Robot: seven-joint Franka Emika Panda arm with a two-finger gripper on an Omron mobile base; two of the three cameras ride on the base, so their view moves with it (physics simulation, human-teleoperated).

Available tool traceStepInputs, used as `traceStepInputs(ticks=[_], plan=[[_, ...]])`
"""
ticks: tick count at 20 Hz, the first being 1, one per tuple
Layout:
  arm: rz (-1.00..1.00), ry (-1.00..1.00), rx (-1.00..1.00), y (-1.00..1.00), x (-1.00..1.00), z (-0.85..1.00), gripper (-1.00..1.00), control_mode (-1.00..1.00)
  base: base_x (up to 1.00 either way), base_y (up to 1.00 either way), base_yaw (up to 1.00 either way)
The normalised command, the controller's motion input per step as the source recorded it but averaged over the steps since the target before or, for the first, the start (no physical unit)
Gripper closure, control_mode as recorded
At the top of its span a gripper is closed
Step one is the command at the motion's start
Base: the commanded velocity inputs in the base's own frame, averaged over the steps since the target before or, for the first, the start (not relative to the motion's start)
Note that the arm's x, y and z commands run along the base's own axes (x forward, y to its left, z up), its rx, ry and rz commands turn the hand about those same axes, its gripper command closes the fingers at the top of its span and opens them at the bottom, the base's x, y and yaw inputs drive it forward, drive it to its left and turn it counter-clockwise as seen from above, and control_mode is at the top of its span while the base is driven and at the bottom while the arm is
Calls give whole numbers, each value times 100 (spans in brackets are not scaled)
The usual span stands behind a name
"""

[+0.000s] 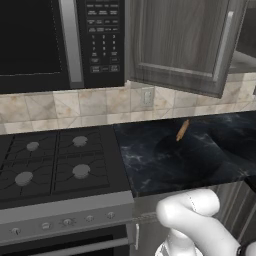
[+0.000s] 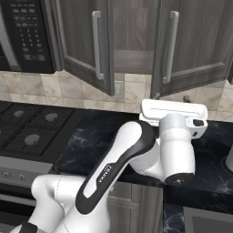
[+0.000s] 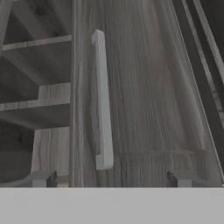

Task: Close all open cabinet doors.

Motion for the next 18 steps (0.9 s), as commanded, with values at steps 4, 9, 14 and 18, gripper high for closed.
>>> traceStepInputs(ticks=[4, 9, 14, 18], plan=[[0, -7, 0, 0, 36, -3, -100, -100, 0, 0, 0], [3, -1, 1, 0, 50, 0, -100, -100, 0, 0, 0], [6, 0, 2, 0, 46, 0, -100, -100, 0, 0, 0], [6, 0, 3, 0, 46, 0, -100, -100, 0, 0, 0]])
